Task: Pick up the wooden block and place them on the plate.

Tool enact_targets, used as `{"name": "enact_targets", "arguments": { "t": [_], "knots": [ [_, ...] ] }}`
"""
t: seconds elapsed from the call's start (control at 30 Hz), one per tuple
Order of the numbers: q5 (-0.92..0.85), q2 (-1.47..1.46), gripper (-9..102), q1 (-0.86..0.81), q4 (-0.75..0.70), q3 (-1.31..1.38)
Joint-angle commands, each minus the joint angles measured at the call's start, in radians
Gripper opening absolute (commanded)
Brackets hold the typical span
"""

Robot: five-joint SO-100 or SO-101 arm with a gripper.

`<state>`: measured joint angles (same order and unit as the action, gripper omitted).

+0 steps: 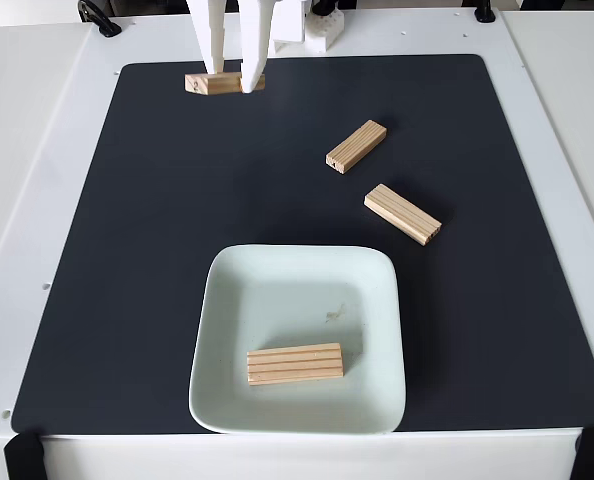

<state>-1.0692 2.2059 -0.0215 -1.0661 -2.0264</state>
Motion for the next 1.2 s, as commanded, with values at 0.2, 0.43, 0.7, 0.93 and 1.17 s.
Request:
{"name": "enact_targets", "arguments": {
  "t": [0.2, 0.43, 0.7, 0.93, 1.17],
  "knots": [
    [0.727, -0.318, 0, 0.153, 0.009, 0.488],
    [0.956, -0.769, 0, 0.158, 0.009, 0.833],
    [1.054, -1.253, 0, 0.152, 0.009, 1.374],
    [1.068, -1.488, 0, 0.186, 0.009, 1.707],
    [1.075, -1.503, 0, 0.221, 0.025, 1.729]
  ]
}}
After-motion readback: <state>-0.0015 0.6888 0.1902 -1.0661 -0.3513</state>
